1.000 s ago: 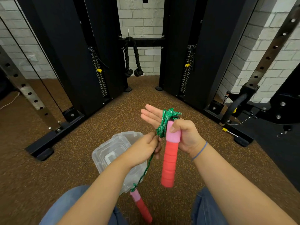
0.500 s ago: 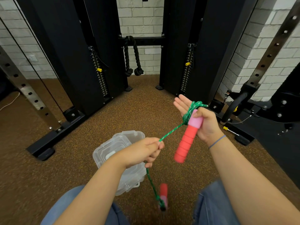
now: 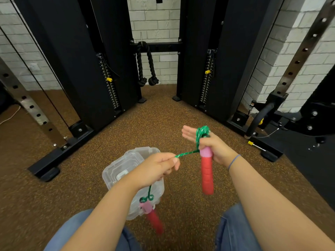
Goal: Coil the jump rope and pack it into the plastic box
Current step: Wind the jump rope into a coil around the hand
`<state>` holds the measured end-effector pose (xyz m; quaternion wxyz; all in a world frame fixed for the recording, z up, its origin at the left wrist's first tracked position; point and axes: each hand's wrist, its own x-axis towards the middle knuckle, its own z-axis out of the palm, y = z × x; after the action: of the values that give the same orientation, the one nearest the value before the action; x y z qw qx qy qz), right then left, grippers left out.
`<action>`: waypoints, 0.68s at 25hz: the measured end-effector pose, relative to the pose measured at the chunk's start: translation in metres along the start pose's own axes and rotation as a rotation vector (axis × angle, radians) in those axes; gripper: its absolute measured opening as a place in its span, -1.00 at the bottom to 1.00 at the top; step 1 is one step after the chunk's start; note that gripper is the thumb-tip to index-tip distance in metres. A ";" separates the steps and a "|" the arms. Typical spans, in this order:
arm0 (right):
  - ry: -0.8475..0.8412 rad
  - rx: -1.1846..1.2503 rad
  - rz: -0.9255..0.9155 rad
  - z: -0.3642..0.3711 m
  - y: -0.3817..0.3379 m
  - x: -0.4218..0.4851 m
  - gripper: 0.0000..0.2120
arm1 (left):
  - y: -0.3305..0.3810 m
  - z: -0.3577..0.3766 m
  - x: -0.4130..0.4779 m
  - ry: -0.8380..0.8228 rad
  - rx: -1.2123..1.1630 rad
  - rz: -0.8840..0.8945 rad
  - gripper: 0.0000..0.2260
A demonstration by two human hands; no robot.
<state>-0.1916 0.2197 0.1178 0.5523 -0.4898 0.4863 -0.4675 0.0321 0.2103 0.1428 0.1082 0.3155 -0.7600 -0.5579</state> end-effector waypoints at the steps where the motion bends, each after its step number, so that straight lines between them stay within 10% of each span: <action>1: -0.065 -0.091 0.038 0.004 0.000 -0.001 -0.27 | -0.002 -0.001 0.000 0.061 0.115 0.065 -0.71; 7: -0.408 -0.277 0.306 0.031 -0.007 -0.011 -0.63 | -0.004 -0.001 0.004 0.371 0.413 0.295 -0.67; 17: -0.890 -0.310 0.268 0.050 -0.012 -0.009 -0.45 | -0.006 -0.007 0.010 0.570 0.242 0.342 -0.77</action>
<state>-0.1428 0.2316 0.1328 0.6823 -0.6518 0.3258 -0.0598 0.0302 0.1977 0.1378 0.3695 0.3371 -0.8017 -0.3273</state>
